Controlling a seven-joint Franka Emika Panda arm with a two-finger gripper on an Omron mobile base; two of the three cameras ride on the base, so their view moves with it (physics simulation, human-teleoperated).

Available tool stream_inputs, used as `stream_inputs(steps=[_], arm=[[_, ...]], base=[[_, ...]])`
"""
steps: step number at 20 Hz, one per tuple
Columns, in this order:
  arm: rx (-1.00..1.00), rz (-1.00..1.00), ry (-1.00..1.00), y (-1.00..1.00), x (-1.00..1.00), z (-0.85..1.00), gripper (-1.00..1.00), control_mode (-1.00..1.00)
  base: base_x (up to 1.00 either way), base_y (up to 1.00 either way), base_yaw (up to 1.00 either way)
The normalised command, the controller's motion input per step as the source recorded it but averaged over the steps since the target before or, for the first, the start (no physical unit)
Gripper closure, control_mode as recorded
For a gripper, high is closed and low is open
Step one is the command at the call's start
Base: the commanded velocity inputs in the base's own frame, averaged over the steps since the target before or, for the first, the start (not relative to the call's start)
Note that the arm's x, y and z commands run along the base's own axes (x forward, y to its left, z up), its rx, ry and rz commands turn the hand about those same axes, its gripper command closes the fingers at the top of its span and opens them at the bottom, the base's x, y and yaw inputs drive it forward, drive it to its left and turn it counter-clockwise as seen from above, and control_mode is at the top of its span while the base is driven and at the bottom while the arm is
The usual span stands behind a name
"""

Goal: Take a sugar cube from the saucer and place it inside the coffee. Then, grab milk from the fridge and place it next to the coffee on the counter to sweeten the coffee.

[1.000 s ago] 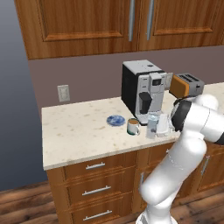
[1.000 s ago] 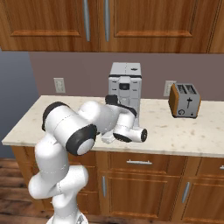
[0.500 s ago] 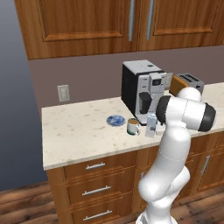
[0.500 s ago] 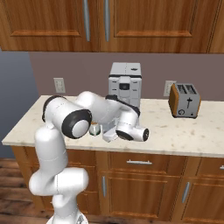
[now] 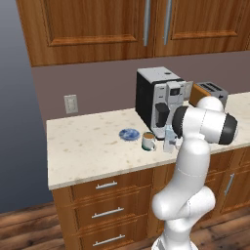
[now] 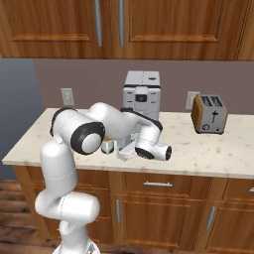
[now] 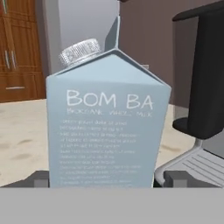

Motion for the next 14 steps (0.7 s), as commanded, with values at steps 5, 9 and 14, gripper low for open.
stream_inputs(steps=[5, 9, 14], arm=[[0.00, 0.00, -0.08, 0.00, -0.10, 0.00, -1.00, -1.00], [0.00, 0.00, -0.12, 0.00, -0.09, 0.00, -1.00, -1.00], [-0.01, 0.00, -0.14, 0.00, -0.02, 0.00, -1.00, -1.00]], base=[[0.00, 0.00, 0.00], [0.00, 0.00, 0.00], [0.00, 0.00, 0.00]])
